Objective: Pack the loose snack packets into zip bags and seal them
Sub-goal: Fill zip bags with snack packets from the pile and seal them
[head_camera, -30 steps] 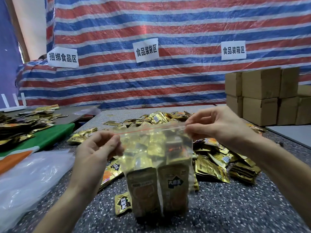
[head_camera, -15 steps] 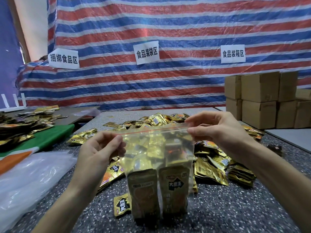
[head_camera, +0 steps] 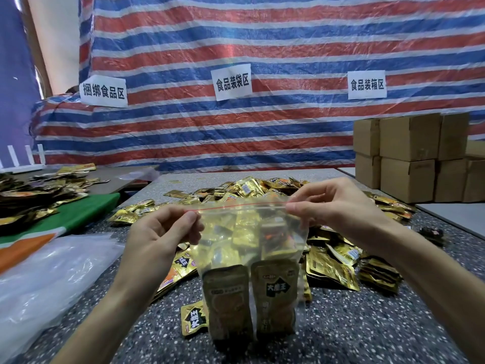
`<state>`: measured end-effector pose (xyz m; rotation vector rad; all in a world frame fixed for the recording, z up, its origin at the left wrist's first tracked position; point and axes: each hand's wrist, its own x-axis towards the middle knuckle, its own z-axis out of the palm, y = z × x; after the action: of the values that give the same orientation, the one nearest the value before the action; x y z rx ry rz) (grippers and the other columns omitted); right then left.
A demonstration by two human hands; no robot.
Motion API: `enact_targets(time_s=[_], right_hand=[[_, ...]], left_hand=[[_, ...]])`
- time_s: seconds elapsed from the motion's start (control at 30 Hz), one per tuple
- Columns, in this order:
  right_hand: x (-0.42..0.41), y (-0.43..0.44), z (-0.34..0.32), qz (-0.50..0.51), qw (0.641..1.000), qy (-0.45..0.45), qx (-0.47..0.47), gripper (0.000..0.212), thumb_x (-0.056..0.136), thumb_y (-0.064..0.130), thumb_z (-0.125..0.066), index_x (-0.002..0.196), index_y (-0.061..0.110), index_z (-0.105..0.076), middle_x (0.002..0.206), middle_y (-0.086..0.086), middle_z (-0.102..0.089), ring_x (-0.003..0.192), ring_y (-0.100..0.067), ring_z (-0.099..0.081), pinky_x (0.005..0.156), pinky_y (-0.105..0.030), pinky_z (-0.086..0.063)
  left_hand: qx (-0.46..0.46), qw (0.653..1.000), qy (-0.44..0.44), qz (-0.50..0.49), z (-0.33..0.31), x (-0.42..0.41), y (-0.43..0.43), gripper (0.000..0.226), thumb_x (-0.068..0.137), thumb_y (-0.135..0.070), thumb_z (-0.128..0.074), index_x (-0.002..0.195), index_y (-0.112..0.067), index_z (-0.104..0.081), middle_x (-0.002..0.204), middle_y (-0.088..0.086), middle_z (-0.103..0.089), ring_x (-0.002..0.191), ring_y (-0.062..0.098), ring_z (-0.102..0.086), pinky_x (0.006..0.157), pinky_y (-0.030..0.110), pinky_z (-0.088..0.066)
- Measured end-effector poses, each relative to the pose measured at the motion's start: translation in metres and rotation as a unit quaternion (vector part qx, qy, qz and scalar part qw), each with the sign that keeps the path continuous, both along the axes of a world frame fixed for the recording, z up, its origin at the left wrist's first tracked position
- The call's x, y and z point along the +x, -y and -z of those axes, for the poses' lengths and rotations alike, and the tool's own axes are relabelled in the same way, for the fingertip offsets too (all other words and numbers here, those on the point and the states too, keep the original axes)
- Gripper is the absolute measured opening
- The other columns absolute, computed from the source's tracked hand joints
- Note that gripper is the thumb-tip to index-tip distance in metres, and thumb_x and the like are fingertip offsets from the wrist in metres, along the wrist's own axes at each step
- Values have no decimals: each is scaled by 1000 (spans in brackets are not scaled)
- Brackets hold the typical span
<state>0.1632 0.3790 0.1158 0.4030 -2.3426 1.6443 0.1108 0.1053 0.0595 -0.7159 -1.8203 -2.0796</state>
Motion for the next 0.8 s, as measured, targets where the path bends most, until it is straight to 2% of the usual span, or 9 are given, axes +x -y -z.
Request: enact_targets(time_s=[0.13,0.23,0.3,0.4,0.47,0.53,0.6,0.7,0.8], right_hand=[[1,2,-3,9,999,9,38,6,83,9,-74,85,3,-74,84,-14,-73,75,-21,-65,72,-34,-55],[3,4,-4,18,997,0,79,4,88,10,-72,86,8,-72,82,-13,-70,74,-19,-62,71,-35,-51],[4,6,-4,18,996,-10,83,8,90,10,-69,82,11,-71,79,-7,-70,73,-19,-61,71,-35,-50],[5,9,-4,18,997,-11,73,9,91,14,-69,85,8,-72,87,-15,-73,78,-35,-64,79,-50,-53],[6,12,-5,11,997,-13,76,18,85,26,-73,87,9,-74,92,-17,-74,89,-43,-66,86,-54,-54],[6,16,-6,9,997,-16,78,27,73,36,-74,86,13,-76,91,-17,-75,90,-40,-68,83,-52,-56],[4,18,-6,13,996,-12,85,27,70,35,-75,86,14,-77,87,-13,-76,84,-32,-71,77,-44,-59],[3,16,-7,19,995,-8,95,6,82,21,-76,84,15,-76,85,-10,-76,76,-19,-69,72,-35,-57],[4,13,-7,24,993,-32,111,6,88,17,-72,82,18,-72,92,-16,-71,81,-22,-65,76,-36,-53]], left_hand=[[1,1000,-2,-5,-1,2,-2,16,80,-26,-65,84,-16,-77,77,11,-71,69,20,-64,69,25,-57],[-11,1000,-6,-11,-2,3,-2,18,78,-30,-66,85,-17,-76,78,12,-72,71,21,-65,75,35,-55],[-19,1000,-10,-13,-2,3,-1,18,78,-31,-66,86,-17,-75,79,12,-72,72,21,-66,75,35,-55],[-29,999,-22,-17,-2,5,-1,16,80,-30,-64,85,-19,-75,80,11,-72,72,21,-66,71,27,-57],[-31,999,-23,-19,-2,5,-1,16,80,-29,-64,86,-20,-75,80,11,-72,71,21,-66,70,27,-57],[-33,999,-24,-21,-2,5,0,16,80,-30,-64,86,-21,-75,80,11,-72,72,21,-66,70,27,-58],[-35,999,-23,-20,-2,7,0,16,81,-29,-64,86,-20,-75,81,12,-72,73,21,-67,70,27,-58],[-41,999,-5,-31,-5,9,1,12,87,-21,-64,84,-17,-74,82,10,-73,75,21,-66,72,32,-56],[-99,984,-31,-144,-12,12,1,11,89,-17,-68,91,-28,-70,93,-10,-72,89,8,-64,75,33,-51]])
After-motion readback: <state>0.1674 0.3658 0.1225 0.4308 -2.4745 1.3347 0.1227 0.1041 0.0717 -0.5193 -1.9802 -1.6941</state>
